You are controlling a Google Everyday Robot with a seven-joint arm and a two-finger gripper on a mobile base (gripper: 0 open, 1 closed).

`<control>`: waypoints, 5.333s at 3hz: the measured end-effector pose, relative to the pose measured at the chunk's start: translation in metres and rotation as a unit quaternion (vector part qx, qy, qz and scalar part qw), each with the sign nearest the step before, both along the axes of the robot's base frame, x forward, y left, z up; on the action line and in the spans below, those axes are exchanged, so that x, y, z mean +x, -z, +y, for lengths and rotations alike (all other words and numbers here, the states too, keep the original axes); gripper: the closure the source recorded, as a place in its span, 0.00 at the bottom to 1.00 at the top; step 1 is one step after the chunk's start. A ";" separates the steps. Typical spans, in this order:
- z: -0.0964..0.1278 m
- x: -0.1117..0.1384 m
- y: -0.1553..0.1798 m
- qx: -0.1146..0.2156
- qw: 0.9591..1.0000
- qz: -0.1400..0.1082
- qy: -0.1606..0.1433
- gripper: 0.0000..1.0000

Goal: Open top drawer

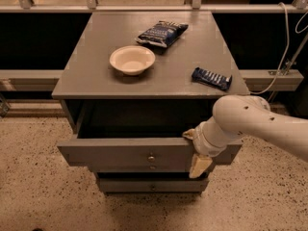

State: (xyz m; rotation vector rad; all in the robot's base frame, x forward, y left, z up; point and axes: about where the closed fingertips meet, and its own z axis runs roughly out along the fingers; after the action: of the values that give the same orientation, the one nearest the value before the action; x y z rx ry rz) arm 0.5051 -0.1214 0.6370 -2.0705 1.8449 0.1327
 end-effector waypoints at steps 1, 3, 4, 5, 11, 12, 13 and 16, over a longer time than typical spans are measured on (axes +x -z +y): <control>-0.004 -0.031 -0.001 -0.015 1.000 0.017 -0.012 0.20; -0.015 -0.078 -0.032 -0.005 0.999 0.027 -0.018 0.18; -0.023 -0.086 -0.053 0.004 1.000 0.019 -0.012 0.18; -0.028 -0.068 -0.075 0.009 1.000 -0.007 -0.002 0.19; 0.010 0.003 0.030 0.010 0.997 0.080 0.000 0.87; 0.009 -0.003 0.033 0.010 0.996 0.087 -0.004 0.84; -0.001 -0.036 0.020 0.017 0.994 0.108 -0.030 0.83; -0.017 -0.087 -0.010 0.041 0.987 0.140 -0.068 0.89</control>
Offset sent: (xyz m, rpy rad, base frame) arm -0.0830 -0.0124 0.0118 -0.0506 0.0791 0.0554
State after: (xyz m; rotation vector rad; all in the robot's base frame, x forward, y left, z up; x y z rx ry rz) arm 0.4186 -0.1383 0.6465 -2.2100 1.8133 0.5519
